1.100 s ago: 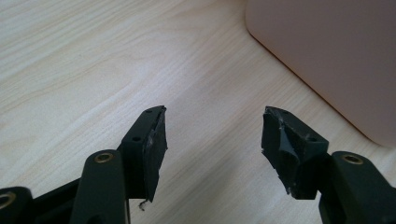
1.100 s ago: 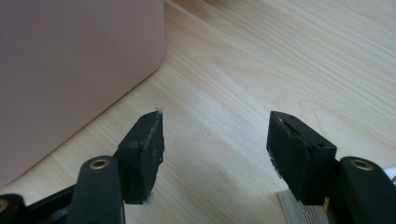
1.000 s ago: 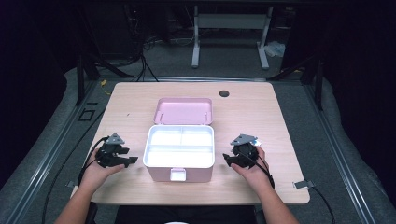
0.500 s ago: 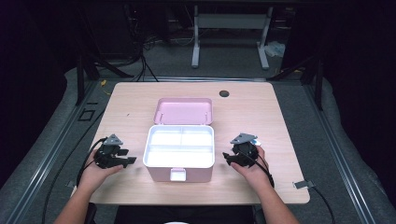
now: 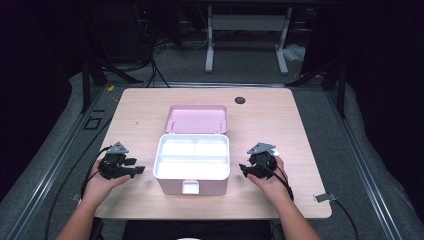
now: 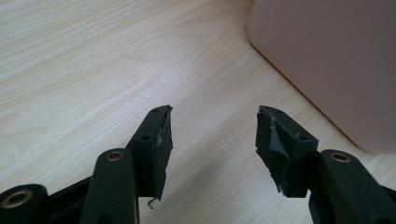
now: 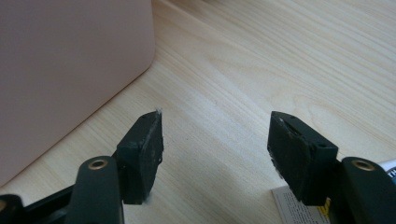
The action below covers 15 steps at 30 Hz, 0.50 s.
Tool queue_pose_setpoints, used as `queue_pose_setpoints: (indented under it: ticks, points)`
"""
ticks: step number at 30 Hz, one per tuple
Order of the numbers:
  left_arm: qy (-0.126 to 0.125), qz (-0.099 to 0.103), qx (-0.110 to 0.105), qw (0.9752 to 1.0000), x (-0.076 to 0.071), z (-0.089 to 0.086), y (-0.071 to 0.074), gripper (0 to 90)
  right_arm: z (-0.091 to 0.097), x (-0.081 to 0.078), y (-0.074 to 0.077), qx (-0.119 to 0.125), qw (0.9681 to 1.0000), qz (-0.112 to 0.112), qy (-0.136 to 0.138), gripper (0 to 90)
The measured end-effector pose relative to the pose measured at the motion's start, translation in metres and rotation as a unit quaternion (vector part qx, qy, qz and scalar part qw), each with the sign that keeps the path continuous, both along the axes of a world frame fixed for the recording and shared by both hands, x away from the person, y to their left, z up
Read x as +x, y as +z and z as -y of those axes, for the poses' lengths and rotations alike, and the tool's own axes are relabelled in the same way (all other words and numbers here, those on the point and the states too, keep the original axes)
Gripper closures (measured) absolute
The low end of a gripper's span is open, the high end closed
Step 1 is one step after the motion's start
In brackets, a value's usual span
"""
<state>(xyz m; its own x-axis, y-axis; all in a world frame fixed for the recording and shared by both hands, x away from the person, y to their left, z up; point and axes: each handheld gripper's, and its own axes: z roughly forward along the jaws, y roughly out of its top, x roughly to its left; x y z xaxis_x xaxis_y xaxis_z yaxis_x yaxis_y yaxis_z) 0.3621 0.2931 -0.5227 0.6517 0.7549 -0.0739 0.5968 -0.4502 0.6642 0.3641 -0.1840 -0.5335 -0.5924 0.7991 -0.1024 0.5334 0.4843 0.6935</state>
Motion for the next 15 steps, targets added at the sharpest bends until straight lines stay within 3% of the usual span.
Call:
queue_pose_setpoints:
  ticks: [11,15]
  points:
    - [-0.011,-0.008,-0.046,0.9988,0.005,0.008,0.018,48.5,-0.005,-0.004,0.003,-0.005,1.0,0.003,0.001,38.0]
    - [-0.013,-0.019,-0.048,0.9986,0.009,0.009,0.025,48.5,-0.005,-0.004,0.003,-0.007,1.0,0.001,-0.001,38.0]
